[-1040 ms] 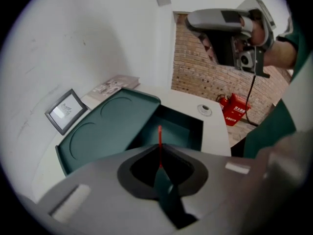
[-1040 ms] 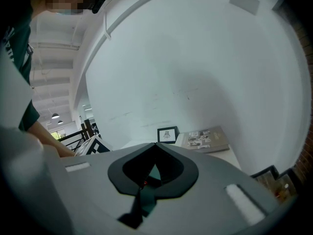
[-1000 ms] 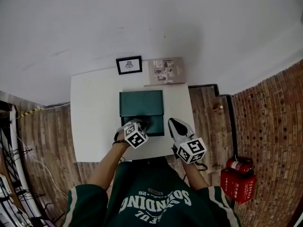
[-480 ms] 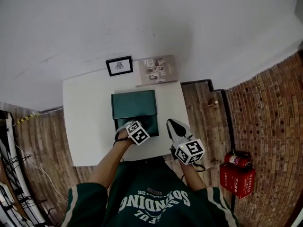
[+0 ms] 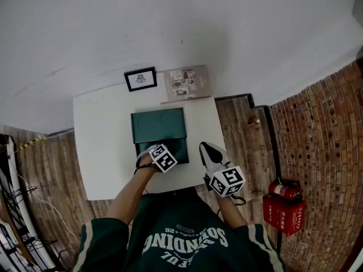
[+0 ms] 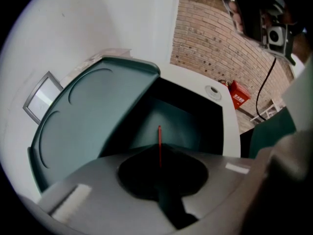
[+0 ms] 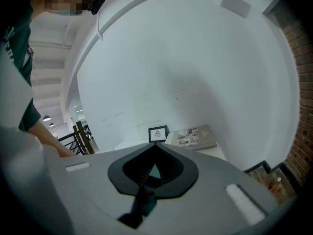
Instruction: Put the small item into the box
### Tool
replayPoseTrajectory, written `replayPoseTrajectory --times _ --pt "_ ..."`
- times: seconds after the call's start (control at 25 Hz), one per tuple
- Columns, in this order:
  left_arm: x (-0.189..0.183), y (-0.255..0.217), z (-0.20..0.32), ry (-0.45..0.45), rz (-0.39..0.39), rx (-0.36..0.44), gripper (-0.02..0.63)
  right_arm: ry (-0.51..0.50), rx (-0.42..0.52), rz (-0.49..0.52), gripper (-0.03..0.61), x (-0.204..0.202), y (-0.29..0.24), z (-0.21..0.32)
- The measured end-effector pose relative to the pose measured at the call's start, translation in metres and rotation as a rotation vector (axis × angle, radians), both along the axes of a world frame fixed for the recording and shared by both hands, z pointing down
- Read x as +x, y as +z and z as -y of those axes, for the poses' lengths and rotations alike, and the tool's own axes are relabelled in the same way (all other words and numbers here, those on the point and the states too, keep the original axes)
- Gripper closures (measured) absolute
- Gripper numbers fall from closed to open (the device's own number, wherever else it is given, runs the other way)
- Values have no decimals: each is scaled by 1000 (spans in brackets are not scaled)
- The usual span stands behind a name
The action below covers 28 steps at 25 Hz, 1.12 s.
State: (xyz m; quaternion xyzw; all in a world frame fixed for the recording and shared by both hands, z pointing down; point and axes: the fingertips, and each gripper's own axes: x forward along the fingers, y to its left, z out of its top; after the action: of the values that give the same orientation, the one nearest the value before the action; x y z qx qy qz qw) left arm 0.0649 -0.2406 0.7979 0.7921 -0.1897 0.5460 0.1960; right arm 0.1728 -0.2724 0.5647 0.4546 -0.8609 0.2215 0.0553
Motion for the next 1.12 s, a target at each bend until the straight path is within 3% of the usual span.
replayPoseTrajectory --times 0.72,0.92,1.12 --pt "-2 -13 0 -15 -15 54 550 -12 4 3 577 -2 -1 -6" --pt "-8 -42 -2 -76 -69 108 551 -50 15 -20 577 -14 -2 -5" --pt "-27 -83 7 -195 -149 204 551 -114 34 -46 577 -37 -4 3"
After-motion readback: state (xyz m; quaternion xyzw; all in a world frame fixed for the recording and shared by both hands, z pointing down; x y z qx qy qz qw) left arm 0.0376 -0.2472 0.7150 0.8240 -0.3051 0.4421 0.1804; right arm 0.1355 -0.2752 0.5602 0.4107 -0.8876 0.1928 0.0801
